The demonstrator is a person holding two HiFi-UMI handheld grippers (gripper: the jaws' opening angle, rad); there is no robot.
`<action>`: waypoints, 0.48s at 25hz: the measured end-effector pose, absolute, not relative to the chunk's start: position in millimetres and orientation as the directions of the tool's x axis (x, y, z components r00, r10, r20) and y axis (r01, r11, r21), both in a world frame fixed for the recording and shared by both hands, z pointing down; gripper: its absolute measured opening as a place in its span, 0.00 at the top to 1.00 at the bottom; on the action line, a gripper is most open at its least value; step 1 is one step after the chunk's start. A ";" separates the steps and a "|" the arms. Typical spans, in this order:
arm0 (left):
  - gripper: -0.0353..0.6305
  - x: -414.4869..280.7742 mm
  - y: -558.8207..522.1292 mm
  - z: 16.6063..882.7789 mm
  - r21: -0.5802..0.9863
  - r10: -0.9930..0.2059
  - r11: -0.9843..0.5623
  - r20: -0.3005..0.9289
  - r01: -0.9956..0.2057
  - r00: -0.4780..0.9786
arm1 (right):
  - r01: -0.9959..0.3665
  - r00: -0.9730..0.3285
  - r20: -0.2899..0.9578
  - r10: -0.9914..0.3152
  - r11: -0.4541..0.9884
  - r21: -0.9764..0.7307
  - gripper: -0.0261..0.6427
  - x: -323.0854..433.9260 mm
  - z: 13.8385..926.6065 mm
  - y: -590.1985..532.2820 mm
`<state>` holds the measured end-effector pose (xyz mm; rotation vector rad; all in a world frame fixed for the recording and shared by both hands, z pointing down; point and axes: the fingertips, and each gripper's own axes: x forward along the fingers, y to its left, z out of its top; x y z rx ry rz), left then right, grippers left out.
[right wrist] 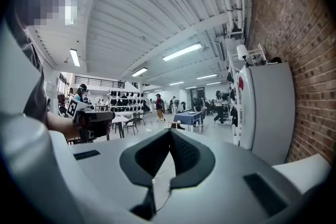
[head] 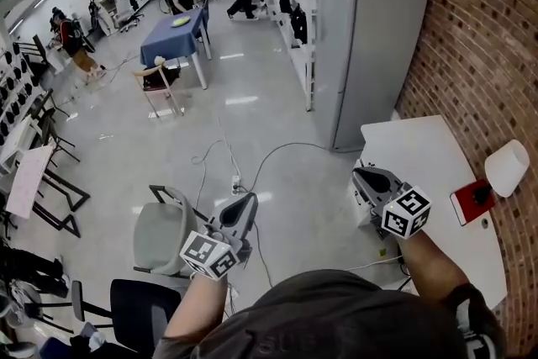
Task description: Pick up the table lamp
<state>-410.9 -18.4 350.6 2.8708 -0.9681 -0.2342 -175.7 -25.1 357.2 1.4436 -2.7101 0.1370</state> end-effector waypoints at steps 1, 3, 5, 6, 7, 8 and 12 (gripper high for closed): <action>0.94 -410.8 -27.6 351.1 0.147 -0.610 -0.791 -0.111 -0.594 0.785 | -0.829 -0.559 0.104 -0.822 0.558 -0.046 0.97 -176.4 357.9 -34.3; 0.94 -409.5 -46.5 352.2 0.146 -0.613 -0.788 -0.110 -0.598 0.782 | -0.825 -0.565 0.107 -0.818 0.564 -0.048 0.97 -175.9 359.5 -53.8; 0.94 -405.9 -64.3 352.2 0.151 -0.621 -0.782 -0.110 -0.605 0.776 | -0.820 -0.573 0.108 -0.813 0.571 -0.053 0.97 -172.4 360.6 -73.4; 0.94 -402.7 -72.2 352.0 0.155 -0.627 -0.777 -0.109 -0.610 0.771 | -0.816 -0.578 0.107 -0.809 0.576 -0.056 0.97 -169.3 360.9 -82.7; 0.94 -398.6 -79.6 352.2 0.159 -0.633 -0.772 -0.107 -0.616 0.767 | -0.811 -0.585 0.106 -0.804 0.582 -0.059 0.97 -165.5 361.4 -91.7; 0.94 -393.7 -86.9 352.8 0.160 -0.640 -0.766 -0.103 -0.623 0.761 | -0.806 -0.592 0.105 -0.799 0.589 -0.063 0.97 -161.0 362.4 -100.8; 0.94 -362.8 -124.4 359.2 0.148 -0.666 -0.744 -0.090 -0.652 0.740 | -0.775 -0.632 0.094 -0.770 0.628 -0.071 0.97 -134.4 370.4 -145.9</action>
